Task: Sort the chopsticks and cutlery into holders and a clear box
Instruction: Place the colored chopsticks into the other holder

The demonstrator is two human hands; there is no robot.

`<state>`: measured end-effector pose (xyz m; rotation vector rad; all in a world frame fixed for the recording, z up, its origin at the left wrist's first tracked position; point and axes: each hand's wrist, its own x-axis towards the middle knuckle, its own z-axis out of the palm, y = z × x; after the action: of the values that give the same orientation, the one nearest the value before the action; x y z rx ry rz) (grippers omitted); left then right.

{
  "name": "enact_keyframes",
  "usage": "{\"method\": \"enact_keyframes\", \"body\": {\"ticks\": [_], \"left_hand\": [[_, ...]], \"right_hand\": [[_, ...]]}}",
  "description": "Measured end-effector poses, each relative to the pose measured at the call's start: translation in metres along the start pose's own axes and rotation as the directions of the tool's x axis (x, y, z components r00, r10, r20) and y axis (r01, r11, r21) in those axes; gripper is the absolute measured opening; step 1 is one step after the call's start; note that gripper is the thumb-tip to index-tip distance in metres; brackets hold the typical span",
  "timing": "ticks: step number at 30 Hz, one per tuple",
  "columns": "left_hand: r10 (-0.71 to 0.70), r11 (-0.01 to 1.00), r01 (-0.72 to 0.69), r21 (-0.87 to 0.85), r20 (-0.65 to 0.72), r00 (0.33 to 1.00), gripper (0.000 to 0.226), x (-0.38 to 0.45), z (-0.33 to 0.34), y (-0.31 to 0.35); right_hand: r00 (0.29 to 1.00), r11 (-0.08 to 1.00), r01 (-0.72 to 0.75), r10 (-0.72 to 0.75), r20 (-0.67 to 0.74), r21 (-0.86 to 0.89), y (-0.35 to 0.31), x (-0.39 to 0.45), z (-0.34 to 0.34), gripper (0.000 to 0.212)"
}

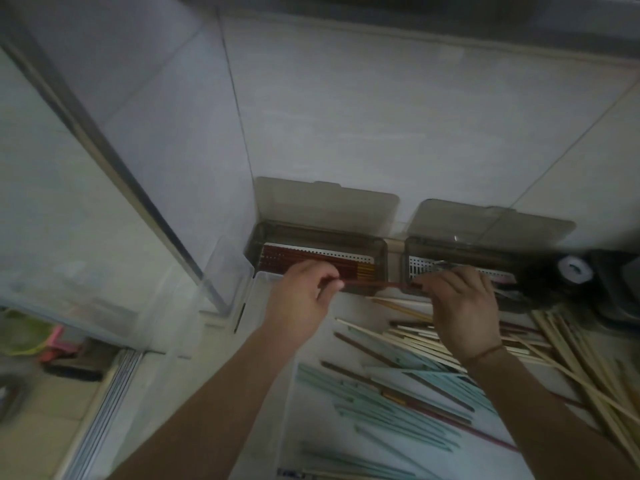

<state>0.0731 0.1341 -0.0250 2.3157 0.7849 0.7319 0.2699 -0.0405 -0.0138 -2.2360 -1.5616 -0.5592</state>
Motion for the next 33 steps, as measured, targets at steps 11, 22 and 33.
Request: {"method": "enact_keyframes", "body": {"ticks": [11, 22, 33], "left_hand": [[-0.285, 0.866, 0.101, 0.489, 0.318, 0.904, 0.059, -0.022, 0.004, -0.003], [-0.136, 0.881, -0.019, 0.472, 0.292, 0.947, 0.037, -0.025, 0.009, 0.009], [0.213, 0.953, -0.298, 0.063, 0.559, 0.801, 0.008, -0.088, 0.075, 0.040]], "right_hand": [[0.927, 0.946, -0.313, 0.285, 0.242, 0.087, -0.055, 0.064, 0.058, 0.016], [0.904, 0.914, -0.357, 0.287, 0.317, 0.191, -0.031, 0.061, 0.071, 0.015], [0.986, 0.973, -0.081, 0.046, 0.163, 0.217, 0.001, -0.144, 0.008, 0.019]]}}
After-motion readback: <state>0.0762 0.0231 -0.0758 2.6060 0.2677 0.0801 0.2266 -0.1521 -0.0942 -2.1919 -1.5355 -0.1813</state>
